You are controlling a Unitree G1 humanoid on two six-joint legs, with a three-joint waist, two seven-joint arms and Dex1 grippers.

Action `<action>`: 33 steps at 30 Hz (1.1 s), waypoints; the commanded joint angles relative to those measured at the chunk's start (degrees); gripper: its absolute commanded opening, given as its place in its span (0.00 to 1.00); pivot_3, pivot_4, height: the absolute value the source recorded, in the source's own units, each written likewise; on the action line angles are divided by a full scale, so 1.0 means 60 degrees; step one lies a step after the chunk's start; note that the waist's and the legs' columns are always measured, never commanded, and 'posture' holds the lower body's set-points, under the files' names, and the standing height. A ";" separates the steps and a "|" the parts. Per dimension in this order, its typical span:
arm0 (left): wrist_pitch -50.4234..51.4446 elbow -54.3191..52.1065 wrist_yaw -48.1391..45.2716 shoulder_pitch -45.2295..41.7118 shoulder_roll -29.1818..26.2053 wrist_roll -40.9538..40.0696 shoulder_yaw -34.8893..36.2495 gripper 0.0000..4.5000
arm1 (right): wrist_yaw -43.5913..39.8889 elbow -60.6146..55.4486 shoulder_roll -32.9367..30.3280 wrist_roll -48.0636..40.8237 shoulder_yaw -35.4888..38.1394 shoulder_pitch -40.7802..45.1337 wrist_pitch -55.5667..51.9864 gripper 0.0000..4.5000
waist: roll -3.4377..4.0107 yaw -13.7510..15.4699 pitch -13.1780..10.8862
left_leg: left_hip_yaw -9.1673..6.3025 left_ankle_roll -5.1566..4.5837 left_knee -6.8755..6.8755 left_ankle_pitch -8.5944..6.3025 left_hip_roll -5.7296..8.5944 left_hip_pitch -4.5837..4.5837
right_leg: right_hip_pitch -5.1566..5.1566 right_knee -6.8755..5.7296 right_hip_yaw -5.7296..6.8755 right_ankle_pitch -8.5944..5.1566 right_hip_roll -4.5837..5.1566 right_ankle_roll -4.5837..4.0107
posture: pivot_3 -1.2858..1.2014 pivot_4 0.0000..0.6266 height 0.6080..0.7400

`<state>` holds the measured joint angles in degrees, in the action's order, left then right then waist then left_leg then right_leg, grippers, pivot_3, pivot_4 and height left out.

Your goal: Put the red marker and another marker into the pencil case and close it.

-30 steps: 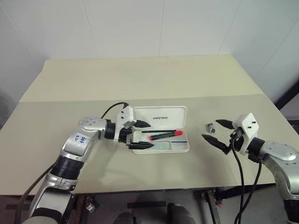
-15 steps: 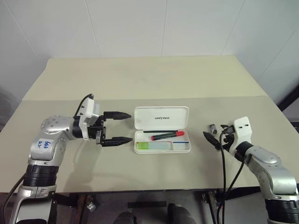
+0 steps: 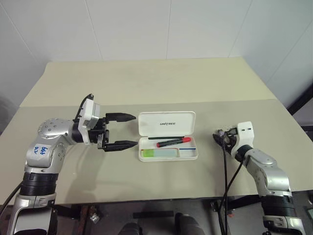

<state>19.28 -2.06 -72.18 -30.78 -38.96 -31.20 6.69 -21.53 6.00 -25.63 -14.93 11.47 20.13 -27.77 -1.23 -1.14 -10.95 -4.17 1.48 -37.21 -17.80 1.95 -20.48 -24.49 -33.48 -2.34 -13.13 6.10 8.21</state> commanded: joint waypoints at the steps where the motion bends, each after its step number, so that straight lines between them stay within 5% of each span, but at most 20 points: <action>1: -0.0034 -0.0488 0.0111 0.0076 -0.0064 -0.0254 0.0183 1.00 | 0.0064 -0.0185 -0.0047 -0.0046 0.0202 0.0146 0.0124 0.24 | 0.0000 -0.0029 0.0000 | 0.0000 0.0000 0.0002 0.0000 0.0000 -0.0001 | 0.0000 -0.0002 0.0000 0.0000 0.0000 0.0001 | 0.52 0.24 1.00; 3: -0.0031 -0.0543 0.0130 0.0151 -0.0064 -0.0279 0.0192 1.00 | 0.0057 -0.0243 -0.0065 -0.0037 0.0181 0.0139 0.0077 0.09 | 0.0000 -0.0060 0.0000 | 0.0000 -0.0001 0.0005 -0.0001 0.0000 -0.0003 | 0.0000 -0.0005 0.0000 0.0001 0.0000 0.0002 | 0.52 0.24 1.00; 8: 0.0060 -0.0548 0.0028 0.0297 -0.0146 -0.0315 0.0166 1.00 | -0.0795 -0.0317 -0.0427 -0.0370 0.0301 0.0372 0.0377 0.09 | 0.0000 -0.0073 0.0000 | 0.0001 -0.0002 0.0009 -0.0001 -0.0001 -0.0004 | 0.0000 -0.0002 0.0000 0.0001 -0.0001 0.0002 | 0.52 0.24 1.00; 20: -0.0484 -0.0083 -0.0528 0.0655 -0.0176 0.0020 -0.0040 1.00 | -0.7120 -0.0322 -0.2951 -0.0968 -0.0950 0.0721 0.2894 0.09 | 0.0004 -0.0092 -0.0003 | 0.0007 -0.0002 0.0005 -0.0003 -0.0026 -0.0002 | 0.0002 0.0011 -0.0001 0.0001 -0.0030 0.0002 | 0.52 0.24 1.00; 33: -0.0666 -0.0131 -0.0584 0.0822 -0.0165 0.0034 -0.0252 1.00 | -0.9645 0.1025 -0.2223 -0.0357 -0.3063 0.2108 0.4443 0.09 | 0.0001 -0.0078 -0.0005 | 0.0005 0.0011 -0.0008 -0.0007 -0.0028 0.0003 | 0.0000 0.0014 -0.0005 -0.0001 -0.0031 -0.0001 | 0.52 0.24 1.00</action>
<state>16.17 -1.49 -75.38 -26.05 -39.29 -30.94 5.00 -78.09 11.55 -39.40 -17.10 -6.65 31.67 -2.82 -1.23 -1.60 -10.98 -4.14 1.57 -37.26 -17.85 1.77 -20.46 -24.50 -33.41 -2.36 -13.14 5.91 8.20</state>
